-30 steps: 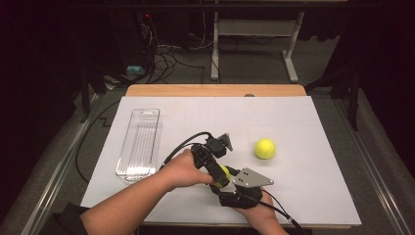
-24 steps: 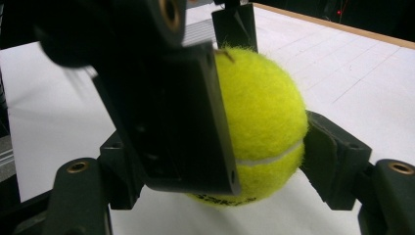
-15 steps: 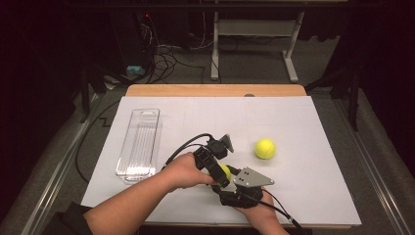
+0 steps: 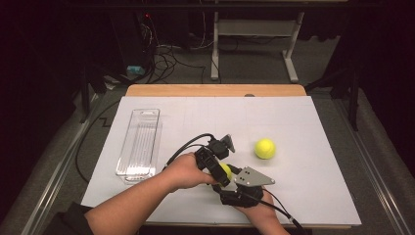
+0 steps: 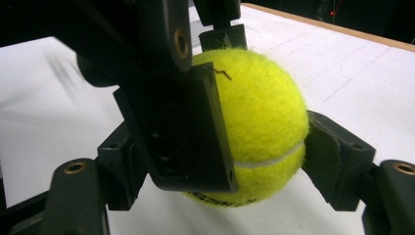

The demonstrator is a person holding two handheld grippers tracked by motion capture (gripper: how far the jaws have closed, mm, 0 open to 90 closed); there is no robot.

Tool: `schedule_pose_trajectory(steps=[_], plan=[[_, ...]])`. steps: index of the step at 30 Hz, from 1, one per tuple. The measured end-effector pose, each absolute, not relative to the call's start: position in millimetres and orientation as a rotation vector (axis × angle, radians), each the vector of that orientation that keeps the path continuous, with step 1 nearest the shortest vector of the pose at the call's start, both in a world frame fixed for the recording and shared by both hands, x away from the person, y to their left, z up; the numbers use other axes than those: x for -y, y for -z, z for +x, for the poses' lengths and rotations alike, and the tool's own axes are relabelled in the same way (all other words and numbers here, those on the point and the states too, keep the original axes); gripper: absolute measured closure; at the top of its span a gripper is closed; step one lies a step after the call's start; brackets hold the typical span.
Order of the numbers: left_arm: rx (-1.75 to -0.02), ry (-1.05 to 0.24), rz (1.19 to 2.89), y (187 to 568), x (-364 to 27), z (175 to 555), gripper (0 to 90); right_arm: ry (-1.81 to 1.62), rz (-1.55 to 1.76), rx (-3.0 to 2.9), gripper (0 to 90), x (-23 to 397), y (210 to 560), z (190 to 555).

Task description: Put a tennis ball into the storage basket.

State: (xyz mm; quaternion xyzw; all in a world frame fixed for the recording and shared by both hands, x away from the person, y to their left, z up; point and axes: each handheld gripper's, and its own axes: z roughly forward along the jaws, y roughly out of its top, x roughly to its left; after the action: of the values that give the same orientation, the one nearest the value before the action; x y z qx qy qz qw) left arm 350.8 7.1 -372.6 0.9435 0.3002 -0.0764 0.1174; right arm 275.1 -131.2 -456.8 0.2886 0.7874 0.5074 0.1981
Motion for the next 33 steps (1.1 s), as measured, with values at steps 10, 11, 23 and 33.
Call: schedule_pose_trajectory(steps=[10,11,23,33], plan=[[-0.898,0.191,2.754,370,-11,353,26.3,-1.433,0.832,-2.221,0.0,131,459,279],[-0.898,0.187,2.753,369,-12,353,26.3,-1.428,0.827,-2.212,0.0,131,460,279],[-0.952,0.125,2.760,362,-27,360,26.3,-1.425,0.850,-2.178,0.0,147,458,278],[-1.021,0.088,2.746,358,-45,369,26.3,-1.404,0.893,-2.134,0.0,173,455,279]])
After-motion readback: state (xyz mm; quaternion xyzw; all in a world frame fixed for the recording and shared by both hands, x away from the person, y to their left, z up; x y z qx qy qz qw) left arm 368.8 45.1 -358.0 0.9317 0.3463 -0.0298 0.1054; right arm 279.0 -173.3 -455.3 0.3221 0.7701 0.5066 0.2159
